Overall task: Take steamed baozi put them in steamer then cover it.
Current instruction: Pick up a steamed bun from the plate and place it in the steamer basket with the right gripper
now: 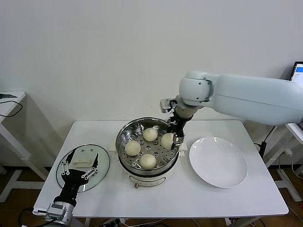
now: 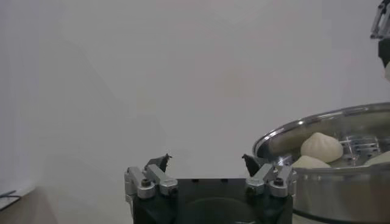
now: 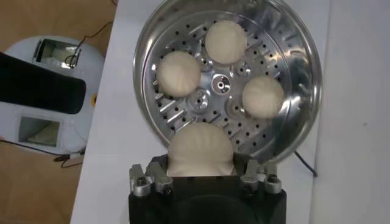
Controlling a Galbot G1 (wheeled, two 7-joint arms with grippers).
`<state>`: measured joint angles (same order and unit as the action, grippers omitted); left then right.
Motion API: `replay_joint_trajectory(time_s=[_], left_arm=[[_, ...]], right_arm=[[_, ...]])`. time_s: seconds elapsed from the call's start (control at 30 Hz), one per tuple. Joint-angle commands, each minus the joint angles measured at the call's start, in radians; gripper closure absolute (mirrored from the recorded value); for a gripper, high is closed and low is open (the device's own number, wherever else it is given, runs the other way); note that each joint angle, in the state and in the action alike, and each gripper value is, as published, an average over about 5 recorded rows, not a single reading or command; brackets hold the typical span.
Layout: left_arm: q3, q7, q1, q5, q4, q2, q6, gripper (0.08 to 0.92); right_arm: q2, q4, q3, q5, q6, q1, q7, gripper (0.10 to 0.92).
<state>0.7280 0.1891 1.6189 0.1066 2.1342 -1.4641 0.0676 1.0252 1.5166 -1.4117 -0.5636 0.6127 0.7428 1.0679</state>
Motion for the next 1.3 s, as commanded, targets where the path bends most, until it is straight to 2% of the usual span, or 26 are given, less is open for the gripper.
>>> replay_joint_trajectory(time_s=[0.03,0.53,0.97,1.17,1.3], left_arm=[[0.006,0.002,-0.007,-0.009,-0.010,0.002,-0.002,0.177],[0.009,0.006,-0.011,-0.011,-0.024,0.002,0.001,0.177],[0.010,0.007,-0.008,-0.010,-0.021,-0.002,0.002,0.177],[0.012,0.008,-0.008,-0.010,-0.022,-0.001,0.002,0.177],[0.009,0.008,-0.008,-0.008,-0.026,-0.002,0.002,0.177]], right_arm=[[0.113,-0.129,0.010,0.064,0.007,-0.109,0.002,0.330],[0.147,-0.243,0.045,0.123,-0.009,-0.182,0.006,0.326],[0.159,-0.265,0.069,0.140,-0.010,-0.230,0.013,0.314],[0.138,-0.255,0.100,0.121,-0.015,-0.210,0.025,0.230],[0.090,-0.238,0.140,0.094,-0.033,-0.170,0.053,0.205]])
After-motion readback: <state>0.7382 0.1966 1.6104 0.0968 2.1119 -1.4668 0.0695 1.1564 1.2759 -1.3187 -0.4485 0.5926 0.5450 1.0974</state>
